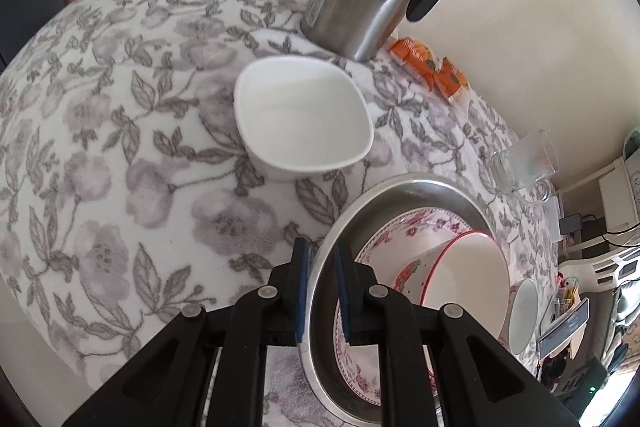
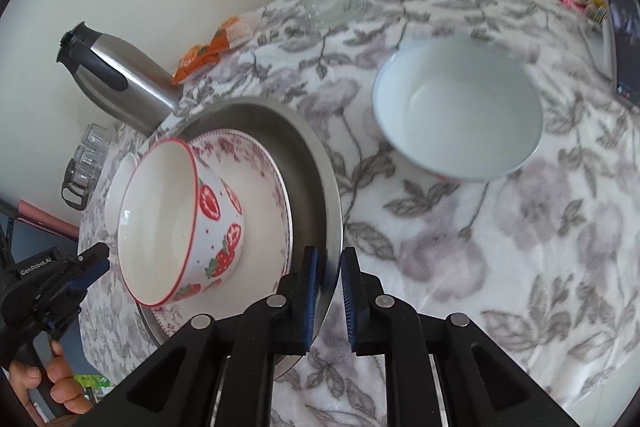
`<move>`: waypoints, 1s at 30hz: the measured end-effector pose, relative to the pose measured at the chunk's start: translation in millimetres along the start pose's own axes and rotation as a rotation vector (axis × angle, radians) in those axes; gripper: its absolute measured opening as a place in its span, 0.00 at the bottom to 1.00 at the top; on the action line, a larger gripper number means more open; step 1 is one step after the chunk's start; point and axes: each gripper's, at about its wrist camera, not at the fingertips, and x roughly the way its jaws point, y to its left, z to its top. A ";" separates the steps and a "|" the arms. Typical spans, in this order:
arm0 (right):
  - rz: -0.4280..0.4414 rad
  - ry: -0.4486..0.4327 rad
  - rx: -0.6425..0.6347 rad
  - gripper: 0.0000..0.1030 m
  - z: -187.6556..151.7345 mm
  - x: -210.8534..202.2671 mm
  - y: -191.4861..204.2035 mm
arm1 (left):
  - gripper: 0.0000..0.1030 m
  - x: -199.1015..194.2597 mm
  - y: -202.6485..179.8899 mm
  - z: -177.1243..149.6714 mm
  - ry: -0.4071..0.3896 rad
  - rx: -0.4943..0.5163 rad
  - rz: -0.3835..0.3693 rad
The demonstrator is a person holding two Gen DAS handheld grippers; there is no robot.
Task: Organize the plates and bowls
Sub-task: 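Move both open grippers to the white square bowl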
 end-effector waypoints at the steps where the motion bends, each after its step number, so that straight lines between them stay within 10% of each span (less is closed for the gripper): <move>1: -0.005 -0.025 -0.016 0.18 1.2 -5.5 2.8 | 0.23 -2.8 0.3 1.0 -0.009 0.001 0.011; 3: 0.000 -0.064 -0.049 0.25 3.0 -14.2 10.1 | 0.45 -5.6 1.1 2.6 -0.019 0.001 0.038; 11: -0.015 -0.182 -0.214 0.70 2.7 -33.2 53.4 | 0.65 -8.9 10.2 10.3 -0.050 0.008 0.133; 23: -0.024 -0.195 -0.351 1.00 4.3 -17.8 110.0 | 0.93 -9.0 31.0 34.2 -0.157 0.017 0.159; 30: 0.012 -0.230 -0.330 1.00 30.9 -18.4 145.6 | 0.97 -7.6 41.1 51.3 -0.265 -0.004 0.130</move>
